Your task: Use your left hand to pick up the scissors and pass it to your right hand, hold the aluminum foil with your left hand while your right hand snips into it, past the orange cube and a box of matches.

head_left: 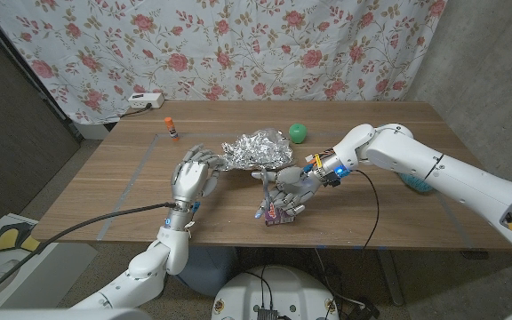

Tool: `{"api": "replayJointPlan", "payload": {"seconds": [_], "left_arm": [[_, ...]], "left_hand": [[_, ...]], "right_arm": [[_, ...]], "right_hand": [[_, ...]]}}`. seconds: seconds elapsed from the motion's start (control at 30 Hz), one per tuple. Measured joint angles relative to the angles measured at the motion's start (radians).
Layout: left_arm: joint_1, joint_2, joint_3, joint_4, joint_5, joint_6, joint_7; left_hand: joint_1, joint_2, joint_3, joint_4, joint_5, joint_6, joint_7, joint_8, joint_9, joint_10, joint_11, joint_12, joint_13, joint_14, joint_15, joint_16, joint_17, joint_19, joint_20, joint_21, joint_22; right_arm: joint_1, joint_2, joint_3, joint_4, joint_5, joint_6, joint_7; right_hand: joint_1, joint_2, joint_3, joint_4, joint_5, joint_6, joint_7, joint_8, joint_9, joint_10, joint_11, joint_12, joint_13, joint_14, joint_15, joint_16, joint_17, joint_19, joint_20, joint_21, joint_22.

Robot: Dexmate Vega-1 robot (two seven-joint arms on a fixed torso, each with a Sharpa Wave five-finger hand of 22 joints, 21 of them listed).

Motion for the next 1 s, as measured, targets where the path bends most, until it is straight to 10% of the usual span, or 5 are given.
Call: {"api": "replayJointPlan", "payload": {"seconds": [0.53,1.0], "left_arm": [[0.007,0.001,-0.004,-0.006,0.002,-0.006,0.007],[0.016,-0.002,-0.009,-0.011,0.003,-0.007,0.010]], "left_hand": [[0.000,0.000,0.000,0.000,0.000,0.000,0.000,0.000,-0.004,0.000,0.000,-0.007,0.005,0.005,0.001,0.000,0.005,0.000,0.000,0.000,0.000],[0.005,0.005,0.000,0.000,-0.004,0.000,0.000,0.000,-0.004,0.009,0.002,-0.012,0.009,0.008,0.002,0.000,0.007,0.000,0.000,0.004,0.000]], "right_arm": [[-0.009,-0.011,0.008,-0.032,0.005,-0.007,-0.022],[-0.031,-0.018,0.025,-0.052,0.017,-0.001,-0.041]], "right_hand": [[0.112,0.034,0.005,-0.026,-0.047,0.011,-0.003,0.000,0.000,-0.002,-0.002,0.000,0.000,0.006,-0.006,-0.004,0.000,0.004,-0.004,0.008,0.006],[0.373,0.083,0.064,-0.143,-0.076,0.036,-0.018,-0.003,0.005,0.003,-0.008,0.000,-0.003,0.006,-0.006,-0.008,-0.003,-0.004,-0.011,0.021,0.010]]}}
